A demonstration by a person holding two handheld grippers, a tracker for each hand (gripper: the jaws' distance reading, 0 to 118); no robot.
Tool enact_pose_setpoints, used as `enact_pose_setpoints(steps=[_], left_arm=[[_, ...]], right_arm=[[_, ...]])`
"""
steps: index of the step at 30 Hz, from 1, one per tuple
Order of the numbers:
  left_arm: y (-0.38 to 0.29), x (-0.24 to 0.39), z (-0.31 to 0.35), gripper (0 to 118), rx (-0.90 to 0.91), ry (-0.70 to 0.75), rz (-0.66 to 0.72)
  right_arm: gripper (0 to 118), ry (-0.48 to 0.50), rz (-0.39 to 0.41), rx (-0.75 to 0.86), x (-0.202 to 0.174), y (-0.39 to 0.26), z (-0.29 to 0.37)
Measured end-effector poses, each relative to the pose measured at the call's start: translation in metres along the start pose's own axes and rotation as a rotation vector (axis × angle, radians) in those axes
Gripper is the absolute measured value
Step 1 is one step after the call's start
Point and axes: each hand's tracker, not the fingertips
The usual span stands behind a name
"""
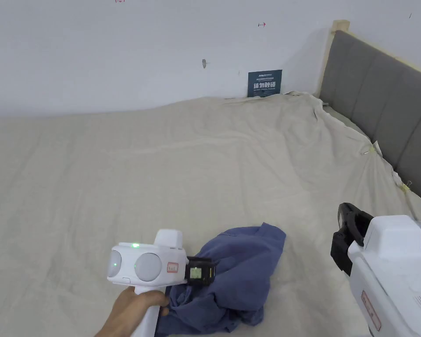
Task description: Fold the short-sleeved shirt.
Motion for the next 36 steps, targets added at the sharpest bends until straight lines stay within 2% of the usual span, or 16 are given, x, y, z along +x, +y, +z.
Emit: enact_pose_setpoints(steps=[7,12,14,16,17,20,21,22,24,26,36], left_arm=[[0.028,0.005,0.097,114,0.318,0.059,-0.058],[0.024,-0.003,0.157,113,0.571,0.195,-0.054],[0.016,-0.01,0.175,109,0.653,0.266,-0.059],[0.008,-0.017,0.184,95,0.704,0.326,-0.059],[0.003,-0.02,0.188,85,0.724,0.361,-0.068],[-0.012,-0.03,0.192,42,0.772,0.442,-0.057],[-0.017,-0.033,0.193,24,0.785,0.455,-0.054],[-0.023,-0.036,0.194,16,0.796,0.455,-0.065],[-0.032,-0.041,0.192,14,0.821,0.469,-0.068],[-0.04,-0.045,0.191,0,0.816,0.486,-0.071],[-0.057,-0.055,0.187,0,0.769,0.489,-0.036]], right_arm=[[0,0.006,-0.006,0.029,-0.002,0.009,0.001],[0,0.015,0.004,0.049,-0.006,0.016,0.002],[0,0.019,0.004,0.055,-0.008,0.019,0.003],[0,0.021,0.002,0.059,-0.01,0.02,0.003],[0,0.023,0.001,0.062,-0.011,0.022,0.004],[0,0.028,0.001,0.065,-0.015,0.024,0.004],[0,0.031,0.0,0.067,-0.015,0.024,0.004],[0,0.032,0.0,0.069,-0.016,0.025,0.004],[0,0.036,0.002,0.072,-0.018,0.026,0.003],[0,0.042,0.006,0.072,-0.021,0.027,0.003],[0,0.061,0.011,0.078,-0.029,0.029,0.006]])
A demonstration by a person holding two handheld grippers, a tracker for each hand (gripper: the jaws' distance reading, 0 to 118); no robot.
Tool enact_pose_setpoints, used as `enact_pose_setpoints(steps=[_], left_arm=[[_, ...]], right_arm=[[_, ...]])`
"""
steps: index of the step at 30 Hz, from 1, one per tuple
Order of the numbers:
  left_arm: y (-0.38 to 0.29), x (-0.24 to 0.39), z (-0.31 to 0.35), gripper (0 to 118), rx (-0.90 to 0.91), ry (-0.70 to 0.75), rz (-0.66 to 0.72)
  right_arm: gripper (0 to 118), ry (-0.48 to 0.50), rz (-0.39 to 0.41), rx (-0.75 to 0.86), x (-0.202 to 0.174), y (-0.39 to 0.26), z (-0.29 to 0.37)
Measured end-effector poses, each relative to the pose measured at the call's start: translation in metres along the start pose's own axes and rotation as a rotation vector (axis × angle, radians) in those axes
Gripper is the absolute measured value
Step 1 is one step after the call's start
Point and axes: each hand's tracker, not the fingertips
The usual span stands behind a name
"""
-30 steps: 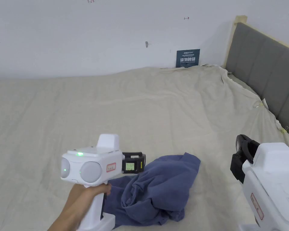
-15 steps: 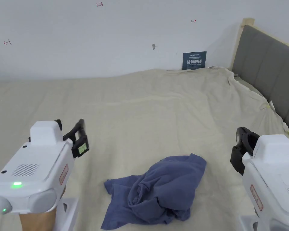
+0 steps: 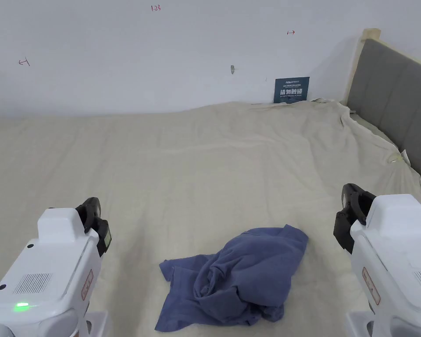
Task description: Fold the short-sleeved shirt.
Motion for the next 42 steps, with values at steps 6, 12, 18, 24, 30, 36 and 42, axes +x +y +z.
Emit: enact_pose_setpoints(steps=[6,12,18,24,30,36,42], left_arm=[[-0.005,0.001,-0.016,0,-0.206,-0.054,0.054],[-0.042,0.002,-0.048,0,-0.547,-0.161,0.269],[-0.104,0.029,-0.065,5,-0.809,-0.223,0.268],[-0.143,0.053,-0.074,82,-0.928,-0.22,0.206],[-0.161,0.072,-0.085,69,-0.95,-0.205,0.136],[-0.168,0.092,-0.081,18,-0.956,-0.221,-0.023],[-0.162,0.093,-0.077,2,-0.939,-0.253,-0.01]], right_arm=[[0,0.001,-0.006,-0.005,0.001,-0.002,-0.001],[0,-0.004,-0.012,-0.021,0.003,-0.009,-0.003],[0,-0.007,-0.011,-0.046,0.007,-0.018,-0.008],[0,-0.014,-0.017,-0.071,0.009,-0.025,-0.01],[0,-0.023,-0.018,-0.094,0.016,-0.037,-0.016],[0,-0.028,-0.019,-0.121,0.02,-0.045,-0.024],[0,0.007,-0.033,-0.228,0.028,-0.056,-0.054]])
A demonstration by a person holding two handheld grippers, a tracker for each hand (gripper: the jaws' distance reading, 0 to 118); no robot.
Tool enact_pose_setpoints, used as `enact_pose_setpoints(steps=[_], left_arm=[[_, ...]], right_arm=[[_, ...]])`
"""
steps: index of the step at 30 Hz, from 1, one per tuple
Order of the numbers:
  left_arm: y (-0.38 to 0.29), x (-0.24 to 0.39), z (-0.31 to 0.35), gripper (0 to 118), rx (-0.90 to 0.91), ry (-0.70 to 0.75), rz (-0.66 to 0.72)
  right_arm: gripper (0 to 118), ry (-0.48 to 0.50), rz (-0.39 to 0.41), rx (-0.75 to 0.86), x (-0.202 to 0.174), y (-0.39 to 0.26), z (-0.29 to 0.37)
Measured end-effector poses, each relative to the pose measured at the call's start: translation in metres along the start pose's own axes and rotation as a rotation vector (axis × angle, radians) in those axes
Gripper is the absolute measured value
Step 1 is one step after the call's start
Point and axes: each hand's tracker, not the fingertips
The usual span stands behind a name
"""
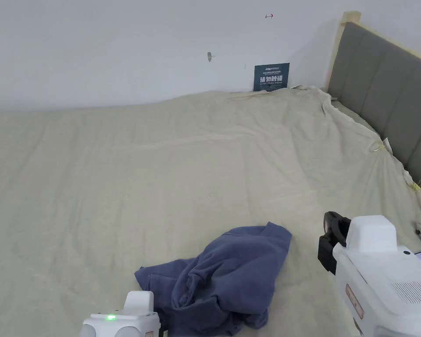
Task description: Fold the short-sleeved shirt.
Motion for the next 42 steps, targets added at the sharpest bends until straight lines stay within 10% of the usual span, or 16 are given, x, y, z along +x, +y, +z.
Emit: enact_pose_setpoints(steps=[9,13,15,22,28,42], left_arm=[[0.011,-0.02,0.05,1,0.138,-0.11,0.075],[0.015,-0.03,0.054,1,0.16,-0.142,0.098],[0.016,-0.035,0.053,1,0.169,-0.158,0.105],[0.017,-0.051,0.045,1,0.157,-0.178,0.135],[0.014,-0.056,0.047,1,0.154,-0.18,0.143],[0.033,-0.091,0.107,1,0.322,-0.166,0.238]], right_arm=[[7,0.046,0.015,-0.285,0.009,-0.01,-0.119],[86,0.053,0.019,-0.455,0.008,-0.024,-0.187],[92,0.066,0.014,-0.498,0.001,-0.032,-0.209],[81,0.005,-0.071,-0.69,-0.009,-0.065,-0.274],[5,0.023,-0.183,-0.71,-0.009,-0.072,-0.27],[5,0.215,-0.162,-0.426,0.015,0.027,-0.158]])
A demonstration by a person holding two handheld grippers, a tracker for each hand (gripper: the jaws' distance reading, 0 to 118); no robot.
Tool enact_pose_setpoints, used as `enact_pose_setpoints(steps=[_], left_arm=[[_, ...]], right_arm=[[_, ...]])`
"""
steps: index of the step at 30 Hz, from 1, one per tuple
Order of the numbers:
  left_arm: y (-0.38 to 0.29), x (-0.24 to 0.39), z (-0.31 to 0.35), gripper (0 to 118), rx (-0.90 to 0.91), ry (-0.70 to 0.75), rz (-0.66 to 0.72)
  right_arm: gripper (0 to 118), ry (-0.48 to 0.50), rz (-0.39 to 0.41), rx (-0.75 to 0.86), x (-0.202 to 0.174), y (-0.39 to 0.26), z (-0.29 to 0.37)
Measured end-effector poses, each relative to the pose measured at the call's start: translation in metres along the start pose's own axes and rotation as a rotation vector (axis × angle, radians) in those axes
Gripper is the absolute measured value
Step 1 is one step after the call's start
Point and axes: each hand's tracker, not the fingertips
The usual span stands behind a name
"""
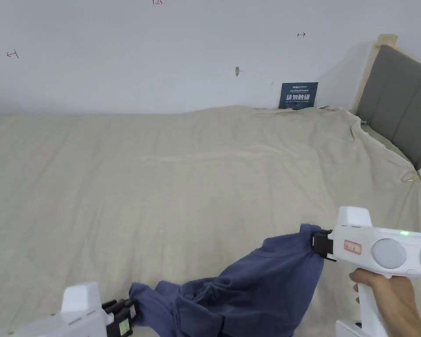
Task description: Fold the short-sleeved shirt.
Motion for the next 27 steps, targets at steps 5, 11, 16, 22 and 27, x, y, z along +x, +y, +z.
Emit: enact_pose_setpoints(steps=[5,11,16,22,27], left_arm=[[0.048,-0.015,0.028,1,0.108,0.026,0.023],[0.127,-0.024,0.048,1,0.205,0.078,0.024],[0.199,-0.025,0.053,1,0.269,0.136,0.003],[0.275,-0.024,0.071,1,0.35,0.172,-0.023],[0.329,-0.03,0.09,1,0.43,0.216,-0.025]], right_arm=[[5,0.03,-0.011,0.122,-0.003,0.034,0.051],[5,-0.001,0.001,0.219,0.001,0.089,0.081],[5,-0.017,-0.045,0.301,0.005,0.141,0.088],[5,-0.026,-0.068,0.408,0.008,0.199,0.083],[5,-0.001,-0.107,0.479,0.003,0.234,0.085]])
